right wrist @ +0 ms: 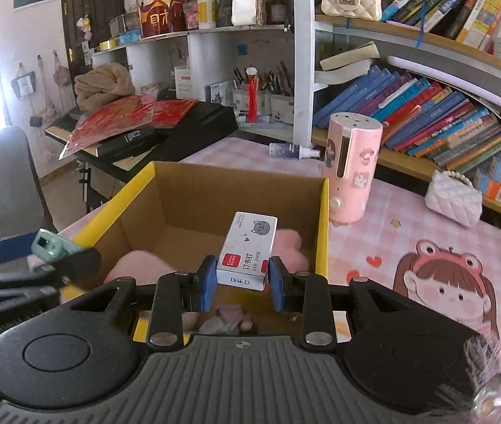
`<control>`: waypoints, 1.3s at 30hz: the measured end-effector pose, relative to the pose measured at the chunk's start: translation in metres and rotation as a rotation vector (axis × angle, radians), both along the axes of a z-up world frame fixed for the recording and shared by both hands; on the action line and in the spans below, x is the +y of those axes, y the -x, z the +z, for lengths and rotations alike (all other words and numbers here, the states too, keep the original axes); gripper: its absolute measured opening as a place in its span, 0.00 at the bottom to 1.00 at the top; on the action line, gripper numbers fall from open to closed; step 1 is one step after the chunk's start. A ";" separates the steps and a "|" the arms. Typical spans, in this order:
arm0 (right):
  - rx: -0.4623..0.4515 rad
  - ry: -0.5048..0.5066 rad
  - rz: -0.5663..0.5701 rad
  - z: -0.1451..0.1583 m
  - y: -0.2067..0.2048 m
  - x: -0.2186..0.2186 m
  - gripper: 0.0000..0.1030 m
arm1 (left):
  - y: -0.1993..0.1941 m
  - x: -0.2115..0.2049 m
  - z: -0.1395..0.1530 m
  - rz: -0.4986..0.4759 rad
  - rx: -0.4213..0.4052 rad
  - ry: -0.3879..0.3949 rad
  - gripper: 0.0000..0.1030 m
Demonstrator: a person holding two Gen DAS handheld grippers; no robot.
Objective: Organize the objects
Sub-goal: 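Carry the clip with the left tool and battery box with the right tool over the box, then open both tools to drop the clip and battery box into the box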
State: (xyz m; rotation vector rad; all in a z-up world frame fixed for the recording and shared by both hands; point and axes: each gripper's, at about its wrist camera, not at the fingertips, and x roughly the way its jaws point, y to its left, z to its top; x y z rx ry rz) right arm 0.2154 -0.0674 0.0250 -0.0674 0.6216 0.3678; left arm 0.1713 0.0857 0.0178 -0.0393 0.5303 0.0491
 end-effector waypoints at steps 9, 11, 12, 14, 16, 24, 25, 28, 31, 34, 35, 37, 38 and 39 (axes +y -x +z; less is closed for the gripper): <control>0.044 0.051 0.068 -0.022 -0.040 0.004 0.28 | -0.037 -0.026 -0.028 -0.011 0.098 -0.087 0.67; 0.051 0.076 0.089 -0.029 -0.048 0.006 0.28 | -0.042 -0.030 -0.033 -0.010 0.119 -0.096 0.67; 0.056 0.086 0.099 -0.031 -0.051 0.007 0.28 | -0.045 -0.032 -0.035 -0.011 0.131 -0.103 0.67; 0.075 0.102 0.118 -0.038 -0.058 0.009 0.28 | -0.049 -0.034 -0.038 -0.008 0.139 -0.100 0.67; 0.073 0.119 0.142 -0.043 -0.064 0.012 0.29 | -0.051 -0.037 -0.039 -0.006 0.144 -0.111 0.67; 0.048 0.173 0.235 -0.047 -0.073 0.024 0.29 | -0.056 -0.040 -0.040 0.002 0.150 -0.127 0.69; 0.044 0.179 0.248 -0.047 -0.073 0.026 0.29 | -0.056 -0.041 -0.039 -0.001 0.150 -0.126 0.70; 0.038 0.193 0.279 -0.048 -0.074 0.031 0.29 | -0.055 -0.041 -0.039 0.008 0.151 -0.122 0.73; 0.049 0.198 0.301 -0.048 -0.076 0.033 0.29 | -0.053 -0.039 -0.039 0.021 0.156 -0.099 0.76; 0.051 0.200 0.305 -0.048 -0.075 0.032 0.29 | -0.050 -0.037 -0.038 0.030 0.153 -0.088 0.76; 0.052 0.200 0.302 -0.048 -0.075 0.032 0.30 | -0.049 -0.037 -0.037 0.032 0.150 -0.086 0.76; 0.054 0.202 0.290 -0.047 -0.075 0.032 0.29 | -0.045 -0.037 -0.035 0.027 0.140 -0.079 0.79; 0.054 0.203 0.282 -0.047 -0.074 0.031 0.30 | -0.044 -0.037 -0.033 0.027 0.133 -0.081 0.79; 0.050 0.202 0.277 -0.046 -0.072 0.031 0.30 | -0.041 -0.037 -0.032 0.026 0.126 -0.083 0.80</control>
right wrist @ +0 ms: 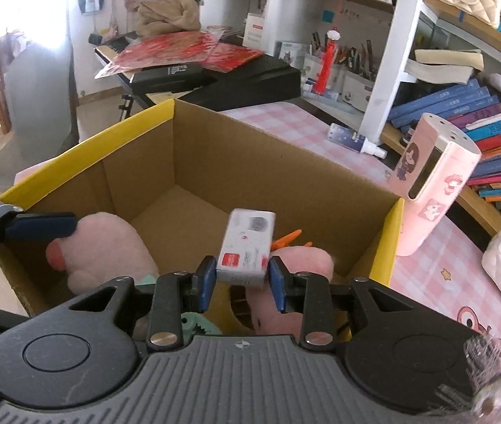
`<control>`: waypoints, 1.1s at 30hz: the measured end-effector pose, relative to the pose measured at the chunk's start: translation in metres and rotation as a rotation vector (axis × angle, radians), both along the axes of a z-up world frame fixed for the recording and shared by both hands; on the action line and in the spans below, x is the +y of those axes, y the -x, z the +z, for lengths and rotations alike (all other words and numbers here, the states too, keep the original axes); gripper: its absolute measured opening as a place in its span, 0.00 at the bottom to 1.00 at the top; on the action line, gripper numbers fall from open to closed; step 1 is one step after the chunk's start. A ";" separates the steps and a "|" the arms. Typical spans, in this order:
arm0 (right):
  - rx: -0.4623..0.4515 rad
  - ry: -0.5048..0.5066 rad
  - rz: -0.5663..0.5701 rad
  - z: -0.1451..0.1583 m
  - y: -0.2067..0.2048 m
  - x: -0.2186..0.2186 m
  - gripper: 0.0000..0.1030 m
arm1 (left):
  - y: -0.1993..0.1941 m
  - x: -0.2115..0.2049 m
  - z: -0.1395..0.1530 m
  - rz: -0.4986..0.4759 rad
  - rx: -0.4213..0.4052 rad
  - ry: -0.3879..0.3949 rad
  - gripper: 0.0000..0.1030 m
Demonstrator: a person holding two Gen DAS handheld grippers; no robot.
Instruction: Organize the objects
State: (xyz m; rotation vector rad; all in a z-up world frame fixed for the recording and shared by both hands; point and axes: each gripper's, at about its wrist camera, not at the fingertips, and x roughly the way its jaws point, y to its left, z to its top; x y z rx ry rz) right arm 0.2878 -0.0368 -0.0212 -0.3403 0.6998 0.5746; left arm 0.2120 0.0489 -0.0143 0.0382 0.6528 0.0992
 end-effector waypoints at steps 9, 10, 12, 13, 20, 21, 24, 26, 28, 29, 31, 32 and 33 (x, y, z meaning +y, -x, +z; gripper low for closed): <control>-0.032 -0.044 -0.074 0.016 0.026 -0.012 0.35 | 0.030 -0.002 0.015 -0.048 -0.059 0.026 0.83; -0.037 -0.050 -0.084 0.018 0.031 -0.014 0.35 | 0.033 -0.002 0.017 -0.053 -0.065 0.029 0.84; -0.048 -0.063 -0.111 0.024 0.043 -0.019 0.37 | 0.042 -0.003 0.021 -0.063 -0.078 0.036 0.85; -0.055 -0.073 -0.129 0.028 0.050 -0.022 0.38 | 0.047 -0.003 0.023 -0.067 -0.082 0.038 0.86; -0.110 -0.123 -0.254 0.045 0.103 -0.043 0.46 | 0.081 -0.002 0.035 -0.091 -0.101 0.056 0.90; -0.116 -0.128 -0.271 0.047 0.110 -0.046 0.47 | 0.085 -0.001 0.036 -0.096 -0.101 0.060 0.90; -0.133 -0.143 -0.345 0.049 0.133 -0.058 0.50 | 0.098 -0.001 0.038 -0.102 -0.102 0.066 0.90; -0.139 -0.144 -0.397 0.048 0.148 -0.066 0.51 | 0.106 -0.002 0.039 -0.106 -0.099 0.068 0.90; -0.149 -0.139 -0.447 0.048 0.161 -0.072 0.55 | 0.115 -0.004 0.041 -0.121 -0.104 0.068 0.91; -0.162 -0.132 -0.480 0.047 0.169 -0.076 0.56 | 0.120 -0.006 0.041 -0.128 -0.107 0.067 0.91; -0.176 -0.120 -0.528 0.046 0.181 -0.082 0.56 | 0.128 -0.009 0.041 -0.135 -0.107 0.068 0.94; -0.180 -0.116 -0.558 0.044 0.187 -0.086 0.58 | 0.131 -0.011 0.041 -0.136 -0.105 0.070 0.95; -0.182 -0.112 -0.585 0.043 0.192 -0.089 0.58 | 0.135 -0.013 0.041 -0.139 -0.104 0.074 0.95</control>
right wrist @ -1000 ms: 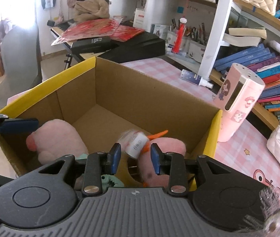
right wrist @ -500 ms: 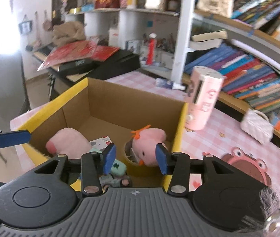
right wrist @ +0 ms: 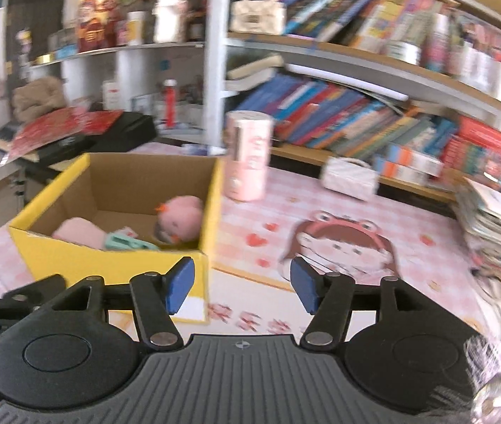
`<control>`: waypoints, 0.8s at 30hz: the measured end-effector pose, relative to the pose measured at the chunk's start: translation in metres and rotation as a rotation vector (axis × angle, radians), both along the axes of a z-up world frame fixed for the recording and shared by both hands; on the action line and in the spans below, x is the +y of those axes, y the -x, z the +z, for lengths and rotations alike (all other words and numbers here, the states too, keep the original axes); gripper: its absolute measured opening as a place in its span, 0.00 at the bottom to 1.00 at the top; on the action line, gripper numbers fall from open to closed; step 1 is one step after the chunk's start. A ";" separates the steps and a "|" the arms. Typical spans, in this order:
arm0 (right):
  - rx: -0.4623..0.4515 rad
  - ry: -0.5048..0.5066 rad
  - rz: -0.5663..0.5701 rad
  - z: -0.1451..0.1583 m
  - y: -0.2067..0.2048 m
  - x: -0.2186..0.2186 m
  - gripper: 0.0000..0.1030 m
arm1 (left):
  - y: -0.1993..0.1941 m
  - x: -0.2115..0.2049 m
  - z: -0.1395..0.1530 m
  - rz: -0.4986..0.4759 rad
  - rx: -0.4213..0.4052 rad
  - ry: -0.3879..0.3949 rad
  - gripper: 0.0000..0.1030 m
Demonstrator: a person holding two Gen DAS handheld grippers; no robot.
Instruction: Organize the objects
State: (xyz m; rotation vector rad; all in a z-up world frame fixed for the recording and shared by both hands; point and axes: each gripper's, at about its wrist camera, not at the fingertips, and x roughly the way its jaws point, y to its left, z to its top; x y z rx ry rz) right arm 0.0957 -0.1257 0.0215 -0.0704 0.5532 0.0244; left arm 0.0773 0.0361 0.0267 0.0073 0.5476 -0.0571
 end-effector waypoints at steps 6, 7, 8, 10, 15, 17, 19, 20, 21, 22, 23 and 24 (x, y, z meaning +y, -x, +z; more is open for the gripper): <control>0.010 -0.006 -0.124 -0.012 0.036 -0.016 0.68 | 0.018 -0.012 -0.003 -0.040 0.011 -0.014 0.95; 0.014 -0.006 -0.138 -0.015 0.042 -0.018 0.69 | 0.020 -0.014 -0.004 -0.045 0.011 -0.018 0.95; 0.018 -0.004 -0.153 -0.017 0.049 -0.020 0.69 | 0.023 -0.017 -0.005 -0.050 0.010 -0.021 0.95; 0.030 -0.003 -0.175 -0.022 0.060 -0.024 0.70 | 0.029 -0.022 -0.006 -0.066 0.007 -0.026 0.96; 0.041 0.001 -0.235 -0.032 0.082 -0.032 0.73 | 0.041 -0.037 -0.012 -0.124 0.012 -0.050 0.96; 0.045 0.007 -0.256 -0.035 0.088 -0.034 0.75 | 0.045 -0.042 -0.014 -0.140 0.016 -0.058 0.96; 0.051 0.015 -0.276 -0.039 0.095 -0.036 0.78 | 0.047 -0.047 -0.017 -0.150 0.021 -0.063 0.96; 0.054 0.020 -0.284 -0.041 0.098 -0.037 0.80 | 0.048 -0.049 -0.018 -0.151 0.023 -0.065 0.96; 0.057 0.025 -0.291 -0.042 0.099 -0.038 0.81 | 0.049 -0.051 -0.019 -0.150 0.024 -0.067 0.96; 0.063 0.032 -0.300 -0.045 0.102 -0.038 0.83 | 0.050 -0.052 -0.020 -0.148 0.026 -0.070 0.96; 0.067 0.034 -0.308 -0.046 0.103 -0.039 0.84 | 0.051 -0.053 -0.020 -0.145 0.027 -0.075 0.96; 0.073 0.036 -0.317 -0.047 0.103 -0.040 0.85 | 0.052 -0.054 -0.021 -0.140 0.028 -0.081 0.96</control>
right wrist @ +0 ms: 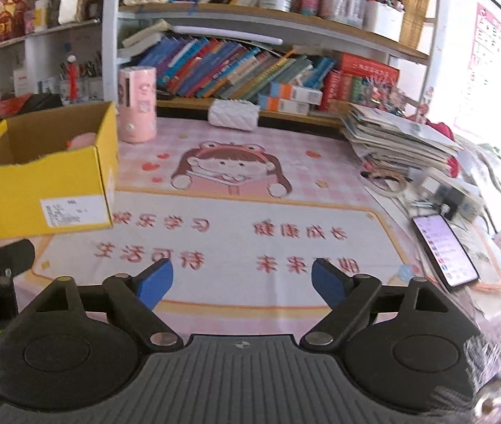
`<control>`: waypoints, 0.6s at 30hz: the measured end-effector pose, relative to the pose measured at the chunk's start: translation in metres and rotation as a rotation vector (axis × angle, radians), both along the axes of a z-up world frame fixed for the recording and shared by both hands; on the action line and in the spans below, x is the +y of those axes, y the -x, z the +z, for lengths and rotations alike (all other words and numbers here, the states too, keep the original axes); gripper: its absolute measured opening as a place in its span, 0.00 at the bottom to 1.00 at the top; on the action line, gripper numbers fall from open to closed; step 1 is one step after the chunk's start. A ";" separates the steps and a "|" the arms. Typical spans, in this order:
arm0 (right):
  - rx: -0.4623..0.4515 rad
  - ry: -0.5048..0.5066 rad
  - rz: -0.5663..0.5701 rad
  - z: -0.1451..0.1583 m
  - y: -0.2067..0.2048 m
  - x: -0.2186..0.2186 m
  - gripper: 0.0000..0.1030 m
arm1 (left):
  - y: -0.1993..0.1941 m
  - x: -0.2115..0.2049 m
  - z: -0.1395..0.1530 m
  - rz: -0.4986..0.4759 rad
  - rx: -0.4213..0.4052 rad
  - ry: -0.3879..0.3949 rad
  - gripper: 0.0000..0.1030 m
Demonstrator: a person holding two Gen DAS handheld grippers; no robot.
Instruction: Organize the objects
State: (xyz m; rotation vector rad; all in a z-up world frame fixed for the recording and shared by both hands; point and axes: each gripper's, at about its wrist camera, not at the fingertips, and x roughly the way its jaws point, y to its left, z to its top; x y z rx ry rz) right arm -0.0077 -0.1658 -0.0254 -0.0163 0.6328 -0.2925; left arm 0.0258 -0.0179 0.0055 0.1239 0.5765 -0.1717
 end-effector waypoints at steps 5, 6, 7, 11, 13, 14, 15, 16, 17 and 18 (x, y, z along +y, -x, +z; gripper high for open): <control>0.017 0.002 -0.036 -0.003 0.001 -0.002 0.93 | 0.000 -0.002 0.000 0.018 -0.003 -0.006 0.96; 0.016 -0.001 -0.038 -0.002 0.002 -0.003 0.93 | -0.001 -0.003 0.000 0.019 -0.002 -0.005 0.96; 0.015 -0.004 -0.040 -0.002 0.002 -0.004 0.94 | -0.001 -0.004 -0.001 0.019 -0.002 -0.005 0.96; 0.020 -0.010 -0.053 -0.003 0.003 -0.010 0.97 | -0.004 -0.009 -0.002 0.011 0.002 -0.016 0.96; 0.025 -0.016 -0.063 -0.004 0.002 -0.014 0.98 | -0.006 -0.013 -0.003 0.007 0.009 -0.022 0.96; 0.027 -0.016 -0.067 -0.004 0.001 -0.016 0.99 | -0.008 -0.016 -0.004 0.006 0.014 -0.025 0.96; 0.029 -0.016 -0.071 -0.005 0.000 -0.018 1.00 | -0.009 -0.018 -0.004 0.005 0.020 -0.028 0.96; 0.030 -0.017 -0.076 -0.004 -0.001 -0.019 1.00 | -0.010 -0.019 -0.005 0.003 0.025 -0.032 0.96; 0.031 -0.019 -0.080 -0.004 -0.002 -0.021 1.00 | -0.011 -0.021 -0.005 0.002 0.029 -0.035 0.96; 0.033 -0.022 -0.082 -0.004 -0.003 -0.023 1.00 | -0.012 -0.022 -0.006 0.003 0.034 -0.040 0.96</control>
